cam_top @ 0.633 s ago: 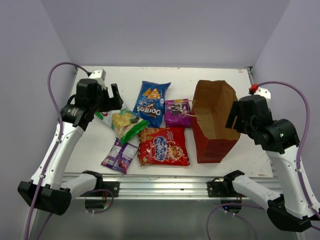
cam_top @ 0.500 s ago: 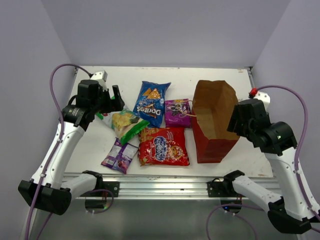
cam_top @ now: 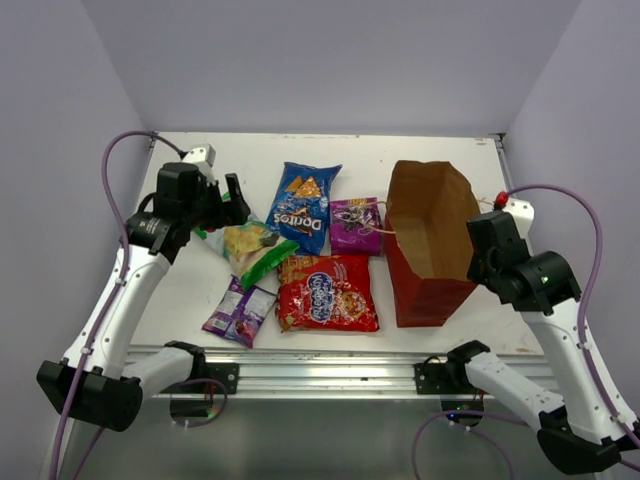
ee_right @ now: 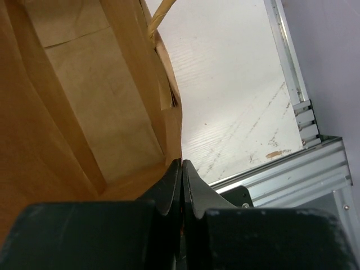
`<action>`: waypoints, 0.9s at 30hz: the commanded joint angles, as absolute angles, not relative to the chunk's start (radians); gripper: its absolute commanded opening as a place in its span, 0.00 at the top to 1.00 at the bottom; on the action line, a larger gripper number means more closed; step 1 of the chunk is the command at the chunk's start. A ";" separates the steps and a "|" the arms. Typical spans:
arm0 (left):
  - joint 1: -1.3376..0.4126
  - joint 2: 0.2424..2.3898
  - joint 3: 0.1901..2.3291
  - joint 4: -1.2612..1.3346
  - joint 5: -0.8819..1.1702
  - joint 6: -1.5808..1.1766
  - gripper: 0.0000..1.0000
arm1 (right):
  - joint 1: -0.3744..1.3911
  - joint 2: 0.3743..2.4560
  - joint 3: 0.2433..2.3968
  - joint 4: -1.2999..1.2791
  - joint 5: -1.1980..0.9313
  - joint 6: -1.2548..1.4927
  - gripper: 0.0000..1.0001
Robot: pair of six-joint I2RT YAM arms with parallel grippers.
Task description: Place the snacks into the paper bag
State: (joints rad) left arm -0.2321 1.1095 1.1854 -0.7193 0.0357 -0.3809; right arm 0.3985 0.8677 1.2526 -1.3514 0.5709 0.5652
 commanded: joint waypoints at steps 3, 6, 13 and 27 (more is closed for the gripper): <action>-0.238 1.075 1.108 -0.721 -0.064 -0.463 0.07 | 0.400 0.859 1.266 -1.434 0.600 0.560 1.00; -0.238 1.078 1.025 -0.732 -0.127 -0.523 0.06 | 0.400 0.861 1.269 -1.431 0.597 0.557 1.00; -0.238 1.051 0.809 -0.608 -0.105 -0.575 0.00 | 0.400 0.865 1.278 -1.420 0.581 0.546 1.00; -0.238 1.127 0.549 -0.148 0.047 -0.594 0.02 | 0.400 0.862 1.304 -1.394 0.561 0.514 1.00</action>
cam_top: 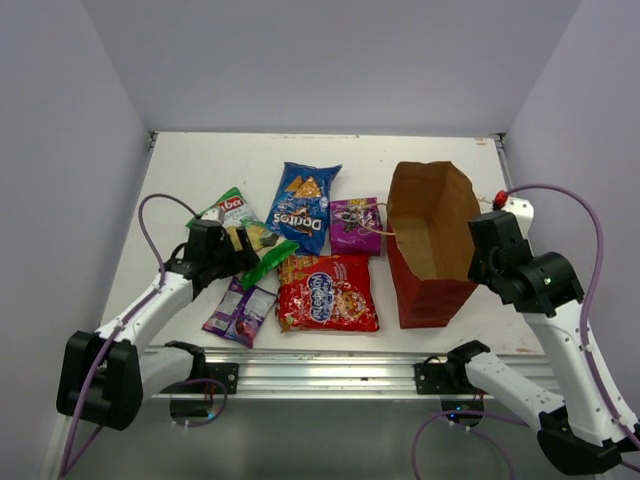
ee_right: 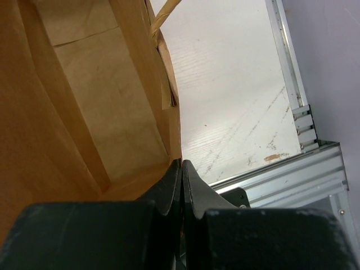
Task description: Place the snacks into the paper bag
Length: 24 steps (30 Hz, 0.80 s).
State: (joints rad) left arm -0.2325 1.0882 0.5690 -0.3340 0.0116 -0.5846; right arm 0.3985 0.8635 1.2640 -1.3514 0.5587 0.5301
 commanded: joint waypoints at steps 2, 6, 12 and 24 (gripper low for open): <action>-0.238 1.173 0.540 -0.108 0.058 -0.591 0.20 | 0.400 0.859 1.312 -1.393 0.561 0.511 1.00; -0.239 1.241 0.564 -0.109 0.054 -0.571 0.73 | 0.400 0.862 1.324 -1.399 0.569 0.509 1.00; -0.239 1.243 0.658 -0.228 0.047 -0.548 1.00 | 0.400 0.867 1.333 -1.399 0.572 0.511 1.00; -0.423 1.330 1.463 -0.362 0.463 -0.495 1.00 | 0.400 0.879 1.330 -1.396 0.557 0.506 1.00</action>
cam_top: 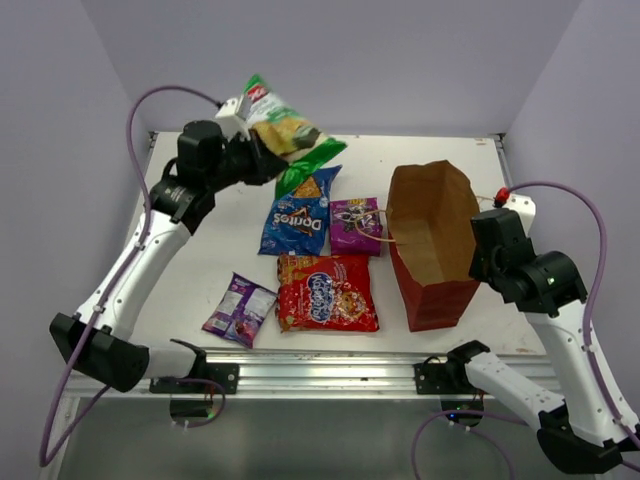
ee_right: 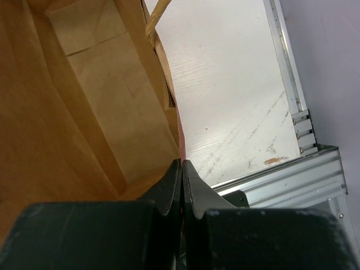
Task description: Place the snacks into the paper bag
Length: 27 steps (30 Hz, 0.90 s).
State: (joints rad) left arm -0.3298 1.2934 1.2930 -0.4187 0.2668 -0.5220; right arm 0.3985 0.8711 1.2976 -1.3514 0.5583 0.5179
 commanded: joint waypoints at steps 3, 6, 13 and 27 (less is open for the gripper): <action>-0.562 1.425 1.635 -0.328 0.477 -0.500 1.00 | 0.400 0.882 1.333 -1.394 0.557 0.505 1.00; -0.706 1.529 1.753 -0.296 0.469 -0.499 1.00 | 0.400 0.881 1.333 -1.394 0.555 0.505 1.00; -0.948 1.736 1.874 -0.155 0.538 -0.534 1.00 | 0.400 0.876 1.336 -1.396 0.557 0.503 1.00; -1.026 1.828 1.798 -0.256 0.537 -0.519 1.00 | 0.400 0.868 1.339 -1.402 0.554 0.491 1.00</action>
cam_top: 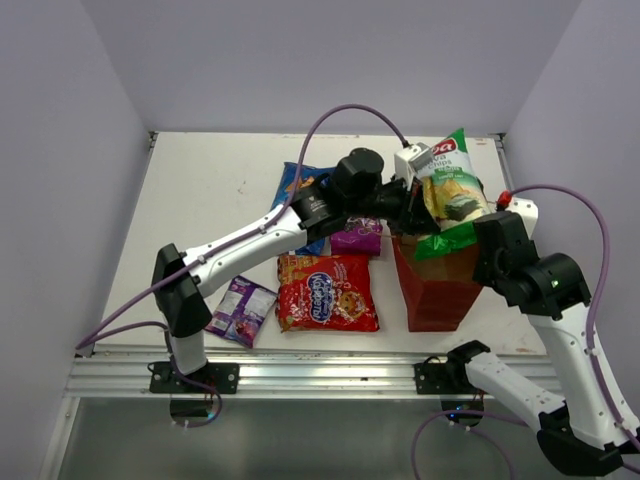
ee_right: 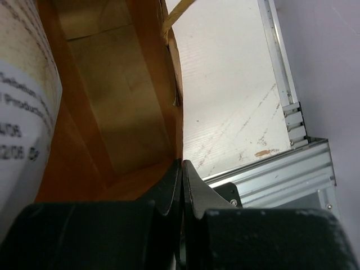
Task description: Place the snacks into the paper bag
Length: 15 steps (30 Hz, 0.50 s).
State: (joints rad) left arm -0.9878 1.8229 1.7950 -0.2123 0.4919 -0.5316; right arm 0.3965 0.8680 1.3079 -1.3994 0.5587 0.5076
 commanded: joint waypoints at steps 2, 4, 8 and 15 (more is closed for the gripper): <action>-1.045 1.858 1.818 -0.325 0.531 -0.503 1.00 | 0.400 0.870 1.341 -1.399 0.554 0.491 1.00; -1.060 1.868 1.825 -0.356 0.529 -0.489 1.00 | 0.400 0.870 1.342 -1.399 0.552 0.489 1.00; -1.103 1.893 1.822 -0.409 0.529 -0.476 1.00 | 0.400 0.867 1.338 -1.396 0.549 0.488 1.00; -1.129 1.996 1.902 -0.666 0.335 -0.416 1.00 | 0.400 0.864 1.345 -1.404 0.548 0.488 1.00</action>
